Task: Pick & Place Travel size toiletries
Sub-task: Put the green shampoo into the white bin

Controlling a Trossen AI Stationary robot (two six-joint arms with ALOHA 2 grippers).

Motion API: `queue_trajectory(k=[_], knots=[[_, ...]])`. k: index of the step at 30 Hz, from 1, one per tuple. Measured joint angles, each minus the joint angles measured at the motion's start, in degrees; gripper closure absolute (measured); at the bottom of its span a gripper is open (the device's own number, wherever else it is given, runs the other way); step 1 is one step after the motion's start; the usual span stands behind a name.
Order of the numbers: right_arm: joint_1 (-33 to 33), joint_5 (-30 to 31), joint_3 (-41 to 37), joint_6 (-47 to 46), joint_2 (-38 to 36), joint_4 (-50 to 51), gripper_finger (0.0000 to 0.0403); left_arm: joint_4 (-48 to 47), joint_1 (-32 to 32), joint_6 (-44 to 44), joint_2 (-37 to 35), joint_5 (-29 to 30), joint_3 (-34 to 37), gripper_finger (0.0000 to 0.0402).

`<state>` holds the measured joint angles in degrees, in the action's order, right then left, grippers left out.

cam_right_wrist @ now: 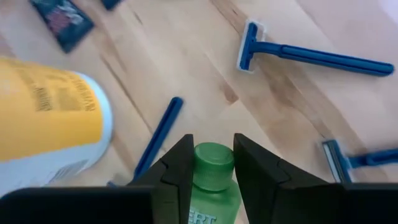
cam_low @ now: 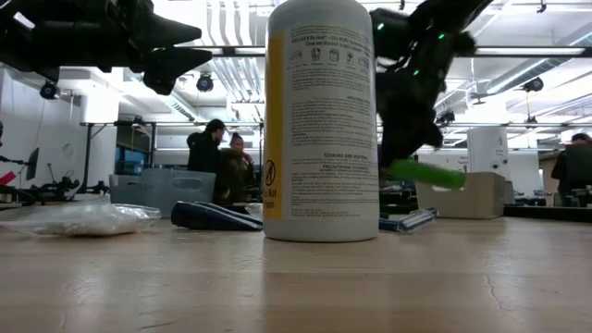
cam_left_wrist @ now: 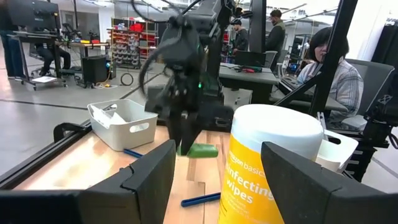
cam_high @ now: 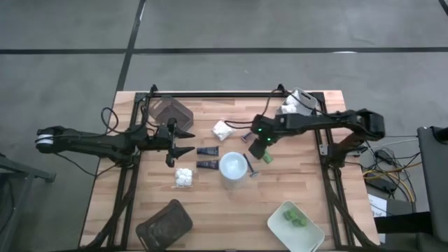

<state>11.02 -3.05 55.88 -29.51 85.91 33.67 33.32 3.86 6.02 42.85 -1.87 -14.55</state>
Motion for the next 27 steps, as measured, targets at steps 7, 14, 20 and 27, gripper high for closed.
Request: queue_trajectory(k=[7, 14, 20, 27], knots=[[-1.10, 0.55, -5.86, 1.59, -10.29, -0.71, 0.0308, 0.01, 0.00, 0.00, 0.00, 0.00, 0.02, 0.0158], [-2.31, 1.64, -14.74, 1.53, -20.34, -11.32, 0.0312, 0.00, 0.02, 0.00, 0.00, 0.00, 0.02, 0.0158], [-2.63, -0.17, -18.70, 3.39, -26.82, -16.32, 0.0309, 0.00, 0.02, 0.00, 0.00, 0.02, 0.02, 0.0158], [-2.66, -4.33, -17.21, 7.21, -30.44, -16.27, 0.0311, 0.01, 0.00, 0.00, 0.00, 0.01, 0.02, 0.0158]])
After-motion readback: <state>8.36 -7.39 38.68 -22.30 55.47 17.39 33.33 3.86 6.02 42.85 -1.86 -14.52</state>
